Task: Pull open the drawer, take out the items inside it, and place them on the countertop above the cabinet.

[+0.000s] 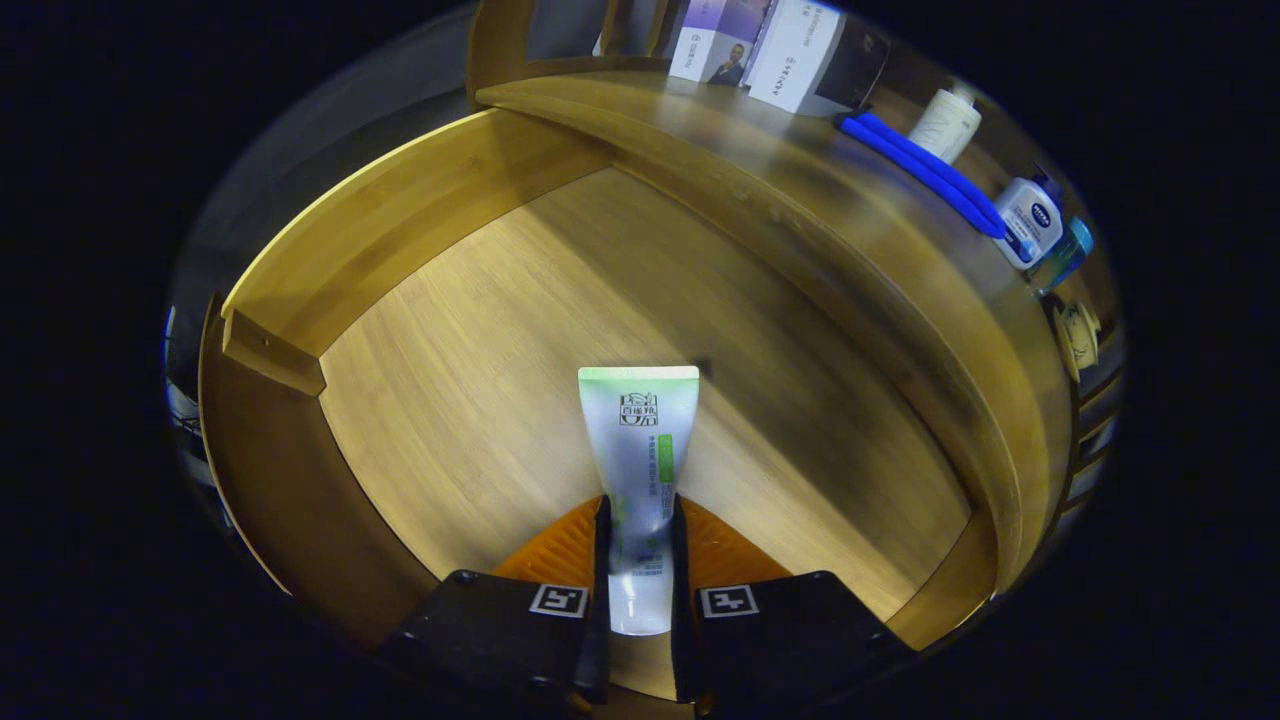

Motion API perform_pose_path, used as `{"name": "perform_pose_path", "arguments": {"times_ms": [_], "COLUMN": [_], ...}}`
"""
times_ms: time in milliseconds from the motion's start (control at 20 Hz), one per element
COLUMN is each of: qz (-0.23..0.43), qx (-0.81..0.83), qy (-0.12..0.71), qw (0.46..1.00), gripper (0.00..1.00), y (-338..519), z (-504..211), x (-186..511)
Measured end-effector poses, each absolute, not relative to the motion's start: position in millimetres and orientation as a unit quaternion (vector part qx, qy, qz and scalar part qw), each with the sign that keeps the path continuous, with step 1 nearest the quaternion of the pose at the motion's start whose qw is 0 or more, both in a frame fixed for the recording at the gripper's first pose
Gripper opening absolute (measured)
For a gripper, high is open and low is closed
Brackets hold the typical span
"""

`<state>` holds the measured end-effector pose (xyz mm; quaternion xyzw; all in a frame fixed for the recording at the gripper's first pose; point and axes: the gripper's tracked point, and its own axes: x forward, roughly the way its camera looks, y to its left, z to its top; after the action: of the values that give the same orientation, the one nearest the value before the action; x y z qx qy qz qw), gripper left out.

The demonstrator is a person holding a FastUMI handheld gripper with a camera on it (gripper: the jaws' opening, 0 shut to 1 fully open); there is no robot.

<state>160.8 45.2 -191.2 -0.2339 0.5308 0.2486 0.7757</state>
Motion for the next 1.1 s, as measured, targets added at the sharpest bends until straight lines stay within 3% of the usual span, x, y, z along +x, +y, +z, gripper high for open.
{"name": "perform_pose_path", "arguments": {"times_ms": [800, 1100], "qz": [0.312, 0.273], "qx": [-0.139, -0.077], "qy": [0.383, 0.316], "qw": [0.858, 0.905], "gripper": [0.26, 0.26], "y": [71.2, 60.1], "z": [-68.5, -26.6], "x": [166.3, 204.6]}}
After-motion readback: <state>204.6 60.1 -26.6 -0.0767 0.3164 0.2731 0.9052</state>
